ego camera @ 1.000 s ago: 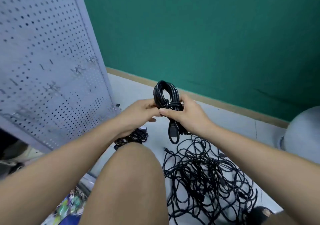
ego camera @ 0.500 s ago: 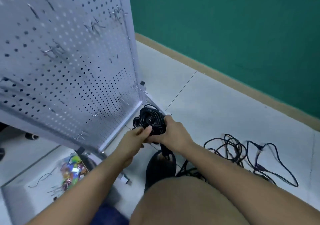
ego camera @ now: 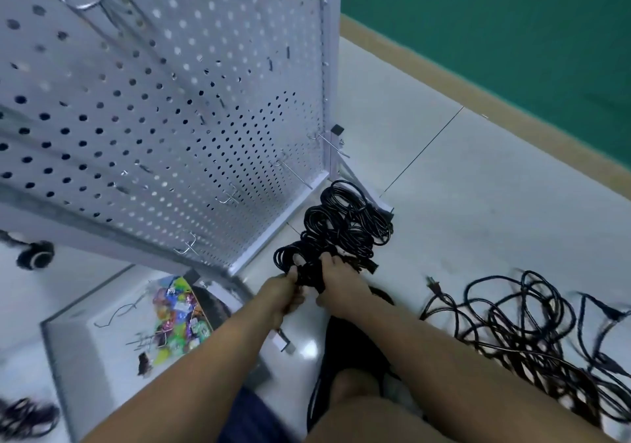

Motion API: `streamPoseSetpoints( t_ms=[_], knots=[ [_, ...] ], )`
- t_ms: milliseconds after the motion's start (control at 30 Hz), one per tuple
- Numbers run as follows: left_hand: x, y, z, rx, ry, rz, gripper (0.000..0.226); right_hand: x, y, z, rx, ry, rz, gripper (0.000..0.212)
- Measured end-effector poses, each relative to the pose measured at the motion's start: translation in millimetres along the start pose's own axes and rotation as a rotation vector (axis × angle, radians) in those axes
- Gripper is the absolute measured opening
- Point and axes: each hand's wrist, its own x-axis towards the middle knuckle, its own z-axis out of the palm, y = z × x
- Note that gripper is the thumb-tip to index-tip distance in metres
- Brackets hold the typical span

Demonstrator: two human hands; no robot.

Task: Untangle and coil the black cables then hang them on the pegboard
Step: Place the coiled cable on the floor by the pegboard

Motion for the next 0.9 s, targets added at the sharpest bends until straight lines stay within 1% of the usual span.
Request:
streamPoseSetpoints(
  t_ms=[133, 267, 367, 500, 633, 733, 800, 833, 867, 900],
  knots=[
    [32, 0, -11, 0.017, 0.009, -0.035, 0.036, 20, 7, 14, -0.1, 0.038, -0.058, 0.073],
    [50, 0, -19, -0.024, 0.126, -0.068, 0.04, 35, 3, 22, -0.166, 0.093, -0.11, 0.076],
    [55, 5, -21, 0.012, 0.233, -0.008, 0.039, 39, -2, 29, -0.311, 0.186, -0.128, 0.074],
    [59, 12, -25, 0.002, 0.224, 0.038, 0.036, 38, 5, 36, -0.479, 0.274, -0.153, 0.07],
    [54, 25, -17, 0.04, 0.246, 0.054, 0.036, 39, 21, 38, -0.514, 0.329, -0.154, 0.08],
    [46, 30, -14, 0.076, 0.252, 0.1, 0.034, 38, 30, 33, -0.477, 0.253, -0.14, 0.093],
    [41, 34, -15, 0.111, 0.265, 0.134, 0.031, 34, 33, 31, -0.459, 0.203, -0.13, 0.096],
    [38, 35, -15, 0.177, 0.288, 0.148, 0.031, 30, 33, 30, -0.447, 0.19, -0.13, 0.098],
    [36, 38, -17, 0.294, 0.327, 0.186, 0.034, 25, 34, 30, -0.427, 0.179, -0.13, 0.1],
    [32, 42, -18, 0.464, 0.373, 0.214, 0.041, 21, 35, 29, -0.395, 0.173, -0.128, 0.103]
  ],
)
